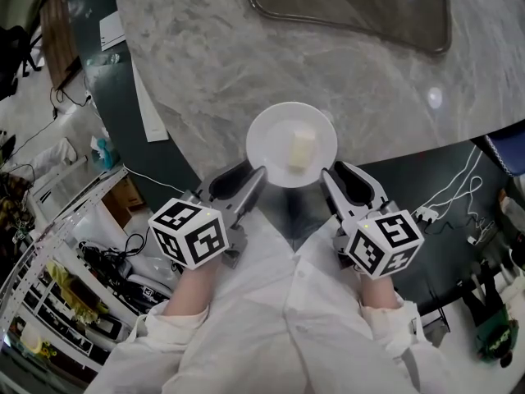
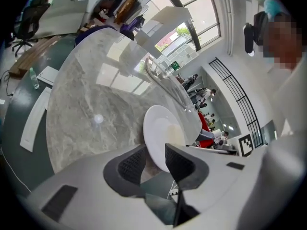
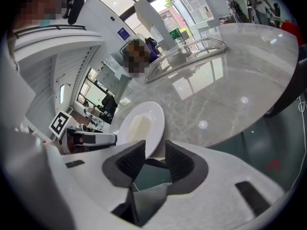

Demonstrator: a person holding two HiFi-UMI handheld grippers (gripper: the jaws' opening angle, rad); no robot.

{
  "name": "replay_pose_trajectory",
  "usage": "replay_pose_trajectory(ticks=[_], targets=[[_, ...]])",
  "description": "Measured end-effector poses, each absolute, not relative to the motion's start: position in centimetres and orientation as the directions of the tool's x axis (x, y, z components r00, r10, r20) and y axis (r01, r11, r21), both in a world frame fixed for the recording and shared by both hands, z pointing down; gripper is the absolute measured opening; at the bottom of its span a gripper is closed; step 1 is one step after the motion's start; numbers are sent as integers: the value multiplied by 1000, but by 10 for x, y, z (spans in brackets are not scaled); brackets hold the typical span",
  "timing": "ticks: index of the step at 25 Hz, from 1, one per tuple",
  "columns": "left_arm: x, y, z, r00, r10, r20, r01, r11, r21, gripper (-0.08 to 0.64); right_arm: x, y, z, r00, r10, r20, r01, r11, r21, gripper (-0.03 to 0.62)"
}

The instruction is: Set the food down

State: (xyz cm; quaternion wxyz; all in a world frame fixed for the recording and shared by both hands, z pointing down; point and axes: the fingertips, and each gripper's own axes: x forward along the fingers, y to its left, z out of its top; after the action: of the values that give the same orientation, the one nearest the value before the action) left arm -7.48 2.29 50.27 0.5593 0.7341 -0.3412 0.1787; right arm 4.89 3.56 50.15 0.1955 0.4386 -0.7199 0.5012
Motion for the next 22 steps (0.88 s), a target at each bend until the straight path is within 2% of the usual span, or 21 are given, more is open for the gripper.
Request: replay_pose_trajectory(ticks=[7, 12, 15, 22], targets=[[-71, 18, 502, 715, -300, 631, -687, -136, 714, 130, 48, 35, 502, -533, -416, 737, -837, 134, -531, 100], [-66, 20, 505, 699, -269, 662, -714, -216, 666, 120, 50, 35, 504, -512, -423, 748, -850, 128, -510, 100], [-66, 20, 506, 681, -264, 684, -733, -252, 632, 97, 54, 35, 506, -504, -430, 749, -851, 98, -516, 61], [-63, 16, 506, 685, -270, 676, -728, -270, 630, 84, 58, 32, 506, -517, -441, 734, -837, 79, -542, 51]])
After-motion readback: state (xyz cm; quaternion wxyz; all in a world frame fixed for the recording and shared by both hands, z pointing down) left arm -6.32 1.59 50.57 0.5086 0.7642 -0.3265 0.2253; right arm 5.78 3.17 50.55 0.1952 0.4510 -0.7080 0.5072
